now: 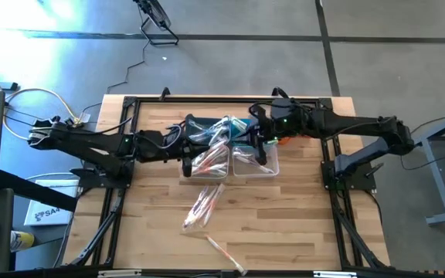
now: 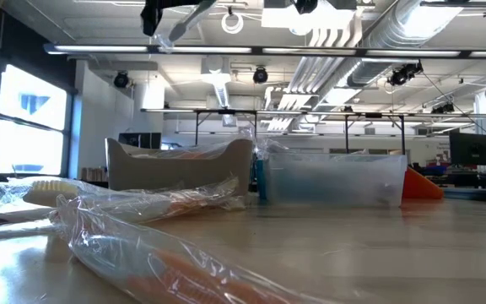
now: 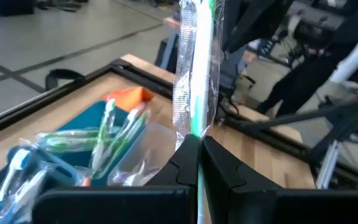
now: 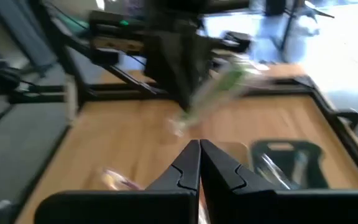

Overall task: Pick & Place Toothbrushes
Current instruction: Put the green toothbrush into the blue bin

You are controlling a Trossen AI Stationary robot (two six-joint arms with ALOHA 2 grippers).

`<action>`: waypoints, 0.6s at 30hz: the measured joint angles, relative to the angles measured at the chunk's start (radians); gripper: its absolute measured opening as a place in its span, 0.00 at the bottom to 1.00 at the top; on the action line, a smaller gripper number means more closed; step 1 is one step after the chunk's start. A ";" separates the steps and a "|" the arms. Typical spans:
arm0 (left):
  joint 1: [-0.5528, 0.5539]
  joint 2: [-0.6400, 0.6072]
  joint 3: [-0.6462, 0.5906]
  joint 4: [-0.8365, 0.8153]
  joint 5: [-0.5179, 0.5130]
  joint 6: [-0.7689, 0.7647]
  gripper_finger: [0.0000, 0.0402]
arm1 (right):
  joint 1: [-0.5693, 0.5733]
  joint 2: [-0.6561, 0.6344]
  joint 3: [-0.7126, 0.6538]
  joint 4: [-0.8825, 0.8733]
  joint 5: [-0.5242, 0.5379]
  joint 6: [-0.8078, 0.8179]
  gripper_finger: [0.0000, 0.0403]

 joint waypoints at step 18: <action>0.044 0.039 -0.001 0.110 0.096 0.045 0.00 | 0.000 0.032 0.000 0.085 0.007 -0.030 0.02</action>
